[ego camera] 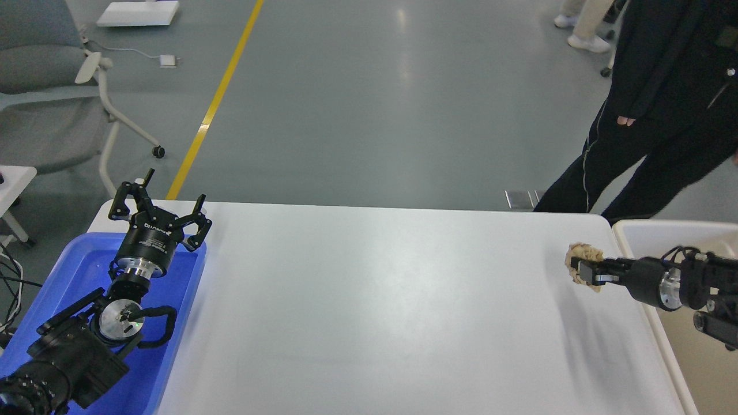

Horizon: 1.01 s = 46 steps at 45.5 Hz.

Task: Tidy desktop
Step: 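Lift the wrapper with the right gripper and carry it over the white bin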

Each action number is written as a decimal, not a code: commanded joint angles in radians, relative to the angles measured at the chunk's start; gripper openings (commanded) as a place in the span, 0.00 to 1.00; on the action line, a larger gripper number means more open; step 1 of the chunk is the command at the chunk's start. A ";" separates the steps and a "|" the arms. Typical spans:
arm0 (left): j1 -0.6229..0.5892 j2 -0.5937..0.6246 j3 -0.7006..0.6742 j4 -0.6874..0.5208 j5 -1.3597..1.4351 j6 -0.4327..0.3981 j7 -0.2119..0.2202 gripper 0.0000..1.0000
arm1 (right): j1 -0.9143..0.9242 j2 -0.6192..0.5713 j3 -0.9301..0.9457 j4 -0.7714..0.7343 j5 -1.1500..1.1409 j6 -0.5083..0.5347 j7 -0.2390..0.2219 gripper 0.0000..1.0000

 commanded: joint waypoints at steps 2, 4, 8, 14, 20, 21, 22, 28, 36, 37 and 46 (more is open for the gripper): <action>0.000 0.000 0.000 0.000 0.000 0.000 0.000 1.00 | 0.107 -0.223 0.165 0.339 0.040 0.021 0.051 0.00; 0.000 0.000 0.000 0.000 0.000 0.000 0.000 1.00 | 0.130 -0.255 0.183 0.380 0.040 0.043 0.049 0.00; 0.000 0.000 0.000 0.000 0.000 0.000 0.000 1.00 | 0.173 -0.310 0.215 0.422 0.040 0.081 0.049 0.00; 0.000 0.000 0.000 0.000 0.000 0.000 0.000 1.00 | 0.207 -0.372 0.269 0.428 0.069 0.155 0.049 0.00; 0.000 0.000 0.000 0.000 0.000 0.000 0.000 1.00 | 0.239 -0.430 0.333 0.426 0.130 0.250 0.049 0.00; 0.000 0.000 0.000 0.000 0.000 0.000 0.000 1.00 | 0.241 -0.439 0.344 0.423 0.138 0.262 0.049 0.00; 0.000 0.000 0.002 0.000 0.000 0.000 0.000 1.00 | 0.246 -0.447 0.353 0.422 0.144 0.274 0.049 0.00; 0.000 0.000 0.000 0.000 0.000 0.000 0.000 1.00 | 0.255 -0.494 0.410 0.411 0.158 0.325 0.046 0.00; 0.000 0.000 0.000 0.000 0.000 0.000 0.000 1.00 | 0.244 -0.504 0.419 0.357 0.207 0.336 0.042 0.00; 0.000 0.000 0.000 0.000 0.000 0.000 0.000 1.00 | 0.240 -0.504 0.418 0.344 0.217 0.336 0.042 0.00; 0.000 0.000 0.000 0.000 0.000 0.000 0.000 1.00 | 0.180 -0.487 0.400 0.141 0.335 0.337 0.034 0.00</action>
